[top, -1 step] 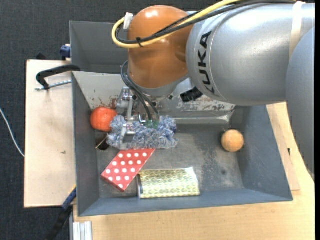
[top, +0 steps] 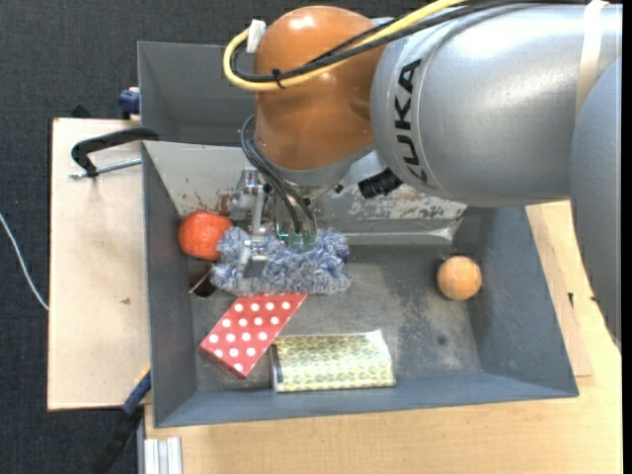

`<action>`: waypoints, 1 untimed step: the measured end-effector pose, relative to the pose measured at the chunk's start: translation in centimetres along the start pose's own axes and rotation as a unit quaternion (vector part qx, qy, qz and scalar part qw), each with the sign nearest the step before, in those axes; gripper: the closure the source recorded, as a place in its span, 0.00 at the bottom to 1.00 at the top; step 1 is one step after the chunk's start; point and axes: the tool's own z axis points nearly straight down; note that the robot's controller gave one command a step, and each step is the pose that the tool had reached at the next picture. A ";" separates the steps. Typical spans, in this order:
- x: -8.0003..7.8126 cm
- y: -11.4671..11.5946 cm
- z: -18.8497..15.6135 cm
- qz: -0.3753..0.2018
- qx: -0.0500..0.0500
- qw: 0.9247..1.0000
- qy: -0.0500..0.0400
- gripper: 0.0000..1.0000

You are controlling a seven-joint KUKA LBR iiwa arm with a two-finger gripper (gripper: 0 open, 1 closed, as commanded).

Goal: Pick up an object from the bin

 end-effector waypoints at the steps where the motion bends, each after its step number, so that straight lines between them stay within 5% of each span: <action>1: 0.9 -0.3 4.2 -0.026 -0.001 1.000 -0.003 0.00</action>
Offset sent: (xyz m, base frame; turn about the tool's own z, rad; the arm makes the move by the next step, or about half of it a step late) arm -0.0402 -0.0113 -0.1103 -0.0029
